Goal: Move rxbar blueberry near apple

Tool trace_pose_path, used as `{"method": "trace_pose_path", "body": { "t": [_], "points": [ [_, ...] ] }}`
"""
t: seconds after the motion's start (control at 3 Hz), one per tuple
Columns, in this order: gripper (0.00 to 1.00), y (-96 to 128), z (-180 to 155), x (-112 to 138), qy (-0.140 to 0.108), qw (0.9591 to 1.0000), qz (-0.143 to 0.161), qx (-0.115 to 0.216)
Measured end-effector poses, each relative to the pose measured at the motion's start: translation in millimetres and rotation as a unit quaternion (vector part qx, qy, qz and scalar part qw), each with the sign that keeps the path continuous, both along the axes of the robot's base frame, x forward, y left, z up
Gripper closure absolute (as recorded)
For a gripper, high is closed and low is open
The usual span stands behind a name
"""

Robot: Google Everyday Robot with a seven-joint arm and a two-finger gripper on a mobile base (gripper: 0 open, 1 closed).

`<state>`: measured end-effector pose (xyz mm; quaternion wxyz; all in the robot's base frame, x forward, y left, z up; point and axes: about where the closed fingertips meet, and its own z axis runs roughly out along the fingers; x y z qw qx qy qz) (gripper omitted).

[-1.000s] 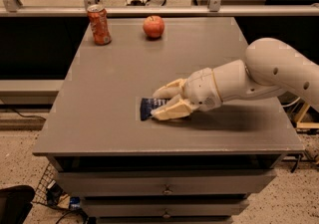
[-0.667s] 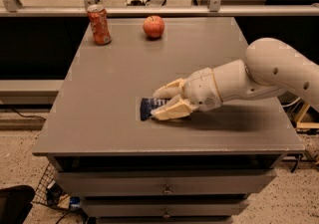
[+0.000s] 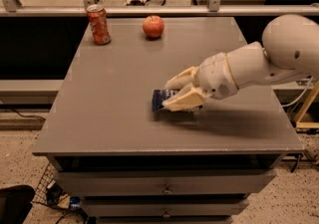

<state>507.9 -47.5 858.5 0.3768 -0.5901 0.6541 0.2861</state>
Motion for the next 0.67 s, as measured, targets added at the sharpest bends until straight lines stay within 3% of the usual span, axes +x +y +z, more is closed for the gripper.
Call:
{"method": "trace_pose_path", "body": {
  "t": [0.33,0.67],
  "points": [
    [1.0,-27.8,27.7,11.5,-0.005,0.9995,-0.018,-0.024],
    [1.0,-56.0,52.1,41.4,-0.02,0.9993,-0.019,-0.026]
  ]
}}
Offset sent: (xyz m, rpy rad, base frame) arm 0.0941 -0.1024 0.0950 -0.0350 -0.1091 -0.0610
